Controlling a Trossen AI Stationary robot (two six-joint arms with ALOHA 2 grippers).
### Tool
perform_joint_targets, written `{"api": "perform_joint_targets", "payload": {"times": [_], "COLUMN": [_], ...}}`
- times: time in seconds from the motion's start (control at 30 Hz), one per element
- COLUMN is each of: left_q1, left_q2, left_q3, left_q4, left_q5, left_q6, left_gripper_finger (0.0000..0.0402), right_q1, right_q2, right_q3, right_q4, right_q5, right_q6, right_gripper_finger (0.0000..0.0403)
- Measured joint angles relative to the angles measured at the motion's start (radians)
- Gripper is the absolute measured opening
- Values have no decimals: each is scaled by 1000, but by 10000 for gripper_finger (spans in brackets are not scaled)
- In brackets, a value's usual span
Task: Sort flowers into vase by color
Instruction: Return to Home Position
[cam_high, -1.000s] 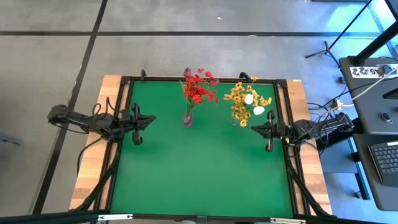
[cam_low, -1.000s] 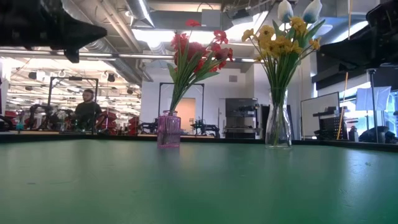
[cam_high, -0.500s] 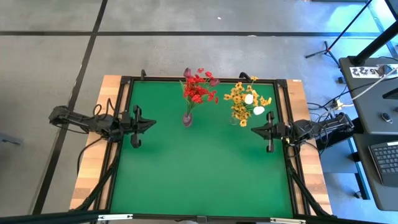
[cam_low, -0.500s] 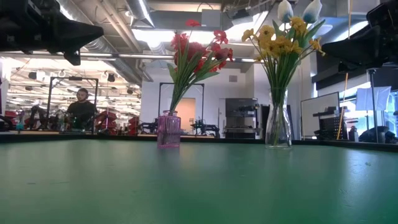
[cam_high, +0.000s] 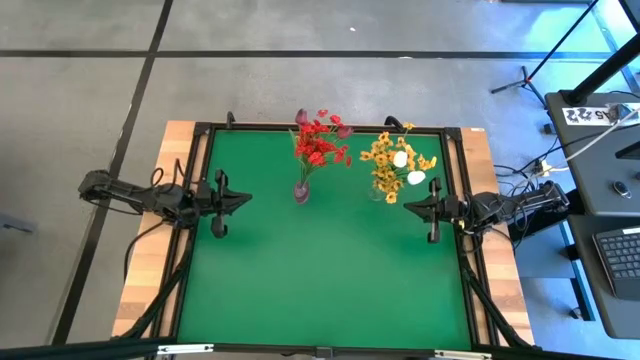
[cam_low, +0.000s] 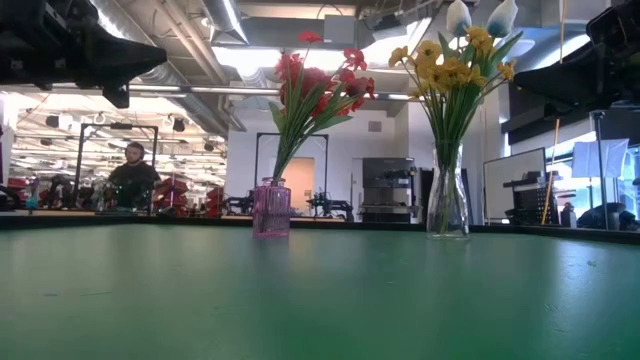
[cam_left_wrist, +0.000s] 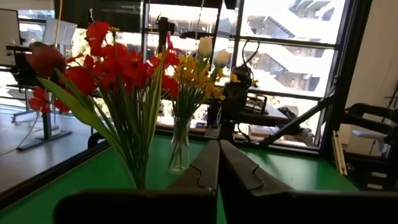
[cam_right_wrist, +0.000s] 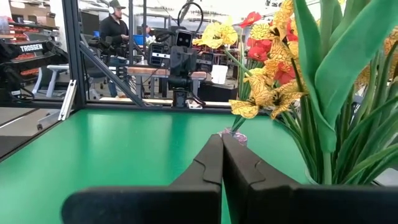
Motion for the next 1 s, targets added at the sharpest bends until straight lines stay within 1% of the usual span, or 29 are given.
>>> {"api": "perform_joint_targets", "payload": {"times": [1.0], "left_q1": [0], "left_q2": [0], "left_q3": [0], "left_q4": [-5], "left_q5": [-1], "left_q6": [3], "left_gripper_finger": [0], "right_q1": [0], "right_q2": [0], "right_q3": [0], "right_q4": [-1], "right_q5": [2], "right_q6": [0], "right_gripper_finger": [1]}}
